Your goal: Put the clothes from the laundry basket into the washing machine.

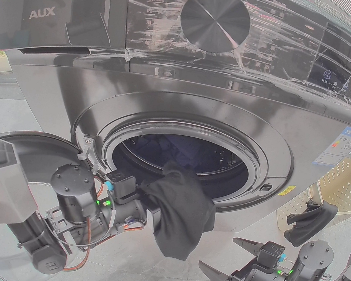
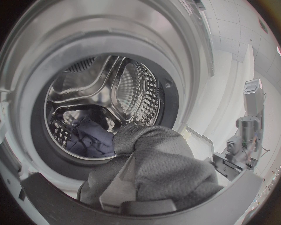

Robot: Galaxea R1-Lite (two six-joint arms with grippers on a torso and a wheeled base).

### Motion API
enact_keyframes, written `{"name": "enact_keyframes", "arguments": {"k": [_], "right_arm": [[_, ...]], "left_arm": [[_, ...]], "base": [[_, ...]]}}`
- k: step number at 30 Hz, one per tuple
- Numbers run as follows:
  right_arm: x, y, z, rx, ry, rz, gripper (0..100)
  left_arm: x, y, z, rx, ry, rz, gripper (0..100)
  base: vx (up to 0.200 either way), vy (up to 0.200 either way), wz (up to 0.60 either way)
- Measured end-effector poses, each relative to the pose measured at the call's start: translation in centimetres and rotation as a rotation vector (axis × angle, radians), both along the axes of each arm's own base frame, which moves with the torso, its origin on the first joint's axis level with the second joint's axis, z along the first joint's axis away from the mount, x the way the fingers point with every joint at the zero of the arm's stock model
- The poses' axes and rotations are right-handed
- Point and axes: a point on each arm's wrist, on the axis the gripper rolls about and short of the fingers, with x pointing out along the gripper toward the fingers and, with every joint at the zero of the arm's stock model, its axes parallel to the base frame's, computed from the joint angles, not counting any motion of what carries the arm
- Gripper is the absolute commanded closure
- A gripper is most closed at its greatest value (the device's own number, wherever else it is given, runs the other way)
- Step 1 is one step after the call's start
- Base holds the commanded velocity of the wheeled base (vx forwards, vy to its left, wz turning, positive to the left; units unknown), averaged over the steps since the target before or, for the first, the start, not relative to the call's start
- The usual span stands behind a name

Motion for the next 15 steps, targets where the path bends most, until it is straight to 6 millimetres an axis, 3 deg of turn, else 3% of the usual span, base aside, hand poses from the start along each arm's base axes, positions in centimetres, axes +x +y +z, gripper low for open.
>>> {"name": "enact_keyframes", "arguments": {"k": [15], "right_arm": [[-0.7, -0.6, 0.1, -0.008, 0.009, 0.004, 0]], "left_arm": [[7.9, -5.0, -1.0, -0.138, -0.068, 0.13, 100]], "base": [[0.0, 0.0, 0.0]]}}
